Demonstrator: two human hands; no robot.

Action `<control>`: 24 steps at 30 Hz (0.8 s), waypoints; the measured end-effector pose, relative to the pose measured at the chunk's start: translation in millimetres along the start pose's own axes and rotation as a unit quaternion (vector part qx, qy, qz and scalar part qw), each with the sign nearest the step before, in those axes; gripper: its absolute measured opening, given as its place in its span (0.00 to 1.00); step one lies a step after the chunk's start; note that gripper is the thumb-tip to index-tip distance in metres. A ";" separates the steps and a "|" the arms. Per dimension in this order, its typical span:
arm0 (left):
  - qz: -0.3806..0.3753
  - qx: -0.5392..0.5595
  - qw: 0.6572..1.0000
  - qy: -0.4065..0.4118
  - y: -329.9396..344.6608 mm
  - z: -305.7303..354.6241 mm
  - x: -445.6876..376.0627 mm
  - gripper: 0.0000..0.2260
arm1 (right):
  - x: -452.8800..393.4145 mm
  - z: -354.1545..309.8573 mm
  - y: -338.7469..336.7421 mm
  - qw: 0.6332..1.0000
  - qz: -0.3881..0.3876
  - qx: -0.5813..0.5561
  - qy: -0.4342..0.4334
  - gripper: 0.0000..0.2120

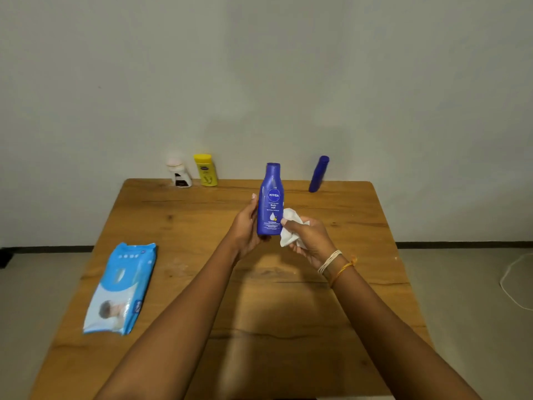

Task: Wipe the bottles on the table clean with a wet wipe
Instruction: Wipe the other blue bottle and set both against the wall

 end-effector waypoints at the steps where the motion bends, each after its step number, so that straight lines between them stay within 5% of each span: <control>1: 0.000 0.029 1.000 -0.006 -7.5 2.3 6.7 0.27 | 6.3 4.2 12.3 1.000 -0.011 -0.001 -0.005 0.07; 7: -0.020 0.130 0.991 -0.016 -37.1 23.8 38.6 0.24 | 34.5 5.6 49.1 0.993 -0.022 -0.113 0.001 0.11; 9: -0.040 0.111 0.993 -0.003 -42.3 32.1 46.3 0.25 | 38.5 -5.5 49.7 0.990 0.000 -0.133 -0.044 0.12; 11: -0.064 0.086 0.994 0.008 -44.3 38.3 51.5 0.25 | 42.2 -22.1 52.0 0.985 0.064 -0.031 -0.156 0.12; 13: -0.079 0.069 0.994 0.016 -43.2 42.8 54.9 0.24 | 50.9 -40.6 62.2 0.939 0.142 0.121 -0.289 0.10; 16: -0.081 0.057 0.995 0.025 -37.8 44.1 57.5 0.22 | 64.4 -62.1 85.2 0.819 0.202 0.282 -0.456 0.17; 21: -0.065 0.138 0.988 0.032 -31.0 48.3 62.3 0.16 | 59.3 -43.4 106.4 0.674 0.160 0.501 -0.519 0.21; 24: -0.077 0.166 0.983 0.024 -37.2 50.3 63.8 0.18 | 63.9 -13.1 108.8 0.635 0.147 0.538 -0.534 0.26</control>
Point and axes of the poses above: each hand's wrist, its own x-axis away from the middle knuckle, its own y-axis out of the palm, z = x × y, the point moved 1 cm from there along -x, towards the middle knuckle, and after that the axes turned 8 degrees about y, right-handed, at the moved point
